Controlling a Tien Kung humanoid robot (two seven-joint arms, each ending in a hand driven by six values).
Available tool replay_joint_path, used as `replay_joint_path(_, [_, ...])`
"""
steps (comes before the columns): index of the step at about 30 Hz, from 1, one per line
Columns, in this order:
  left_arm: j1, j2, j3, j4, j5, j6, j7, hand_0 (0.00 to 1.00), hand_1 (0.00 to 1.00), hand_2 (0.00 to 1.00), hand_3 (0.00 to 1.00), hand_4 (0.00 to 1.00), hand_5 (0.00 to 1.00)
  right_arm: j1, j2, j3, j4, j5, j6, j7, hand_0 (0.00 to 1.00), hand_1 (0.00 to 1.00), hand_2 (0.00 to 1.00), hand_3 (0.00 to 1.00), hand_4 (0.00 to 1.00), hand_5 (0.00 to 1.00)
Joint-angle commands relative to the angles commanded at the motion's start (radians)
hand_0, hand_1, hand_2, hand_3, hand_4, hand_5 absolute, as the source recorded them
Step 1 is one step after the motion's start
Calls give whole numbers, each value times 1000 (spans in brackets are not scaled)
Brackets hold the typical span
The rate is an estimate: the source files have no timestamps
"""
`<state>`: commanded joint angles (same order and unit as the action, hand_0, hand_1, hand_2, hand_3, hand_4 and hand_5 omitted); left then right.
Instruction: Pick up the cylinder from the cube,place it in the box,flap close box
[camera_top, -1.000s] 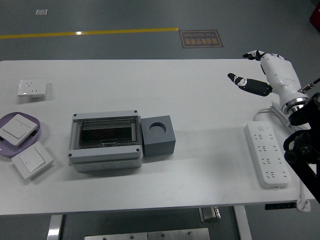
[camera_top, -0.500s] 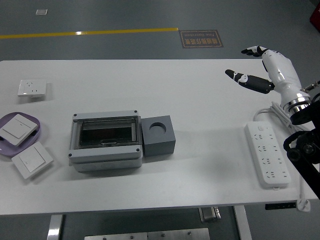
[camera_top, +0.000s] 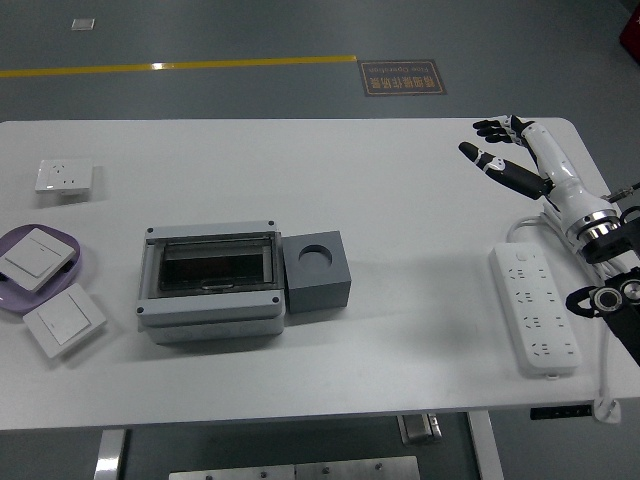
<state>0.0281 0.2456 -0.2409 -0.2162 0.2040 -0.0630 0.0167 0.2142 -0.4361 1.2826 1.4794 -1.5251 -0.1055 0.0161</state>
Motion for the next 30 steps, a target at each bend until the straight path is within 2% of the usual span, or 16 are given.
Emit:
replay_joint_path(3, [1, 8, 2, -2, 2, -1, 1, 657, 673, 600, 669, 688, 321, 1, 5, -4, -10, 63, -5, 18, 831, 731, 723, 700, 955, 763])
replay_joint_path(6, [5, 18, 10, -2, -4, -1, 1, 657, 673, 600, 669, 688, 321, 1, 11, -4, -17, 77, -31, 27, 831, 731, 723, 700, 955, 763])
replay_joint_path(7, [5, 20, 12, -2, -5, -1, 0, 657, 671, 599, 669, 689, 324, 1, 12, -4, -19, 79, -36, 29, 829, 723, 726, 700, 951, 800])
replay_joint_path(12, [5, 32, 17, -2, -9, -5, -1, 657, 671, 599, 669, 689, 324, -5, 14, 2, -25, 109, -58, 47, 829, 723, 726, 700, 951, 800])
replay_joint_path(13, [5, 34, 17, -2, -8, -8, 1, 657, 663, 599, 669, 688, 322, -6, 14, 4, -24, 110, -62, 49, 815, 736, 761, 700, 960, 813])
replay_joint_path(18, [5, 40, 19, -1, -6, -15, 5, 657, 663, 599, 669, 688, 322, -7, 14, 13, -9, 62, -73, 38, 815, 736, 761, 700, 960, 813])
replay_joint_path(20, [5, 41, 20, -1, -8, -15, 5, 657, 650, 599, 668, 687, 322, -8, 14, 14, -6, 74, -73, 44, 816, 758, 790, 707, 961, 817])
replay_joint_path(24, [5, 41, 20, 0, -9, -15, 5, 657, 650, 599, 668, 687, 322, -11, 15, 14, -6, 143, -71, 74, 816, 758, 790, 707, 961, 817])
replay_joint_path(25, [5, 41, 20, 0, -9, -15, 5, 658, 646, 549, 623, 685, 320, -13, 15, 14, -6, 165, -69, 85, 828, 775, 789, 708, 960, 817])
replay_joint_path(30, [5, 38, 17, 0, -7, -14, 6, 658, 646, 549, 623, 685, 320, -30, 12, 27, 13, 299, -62, 143, 828, 775, 789, 708, 960, 817])
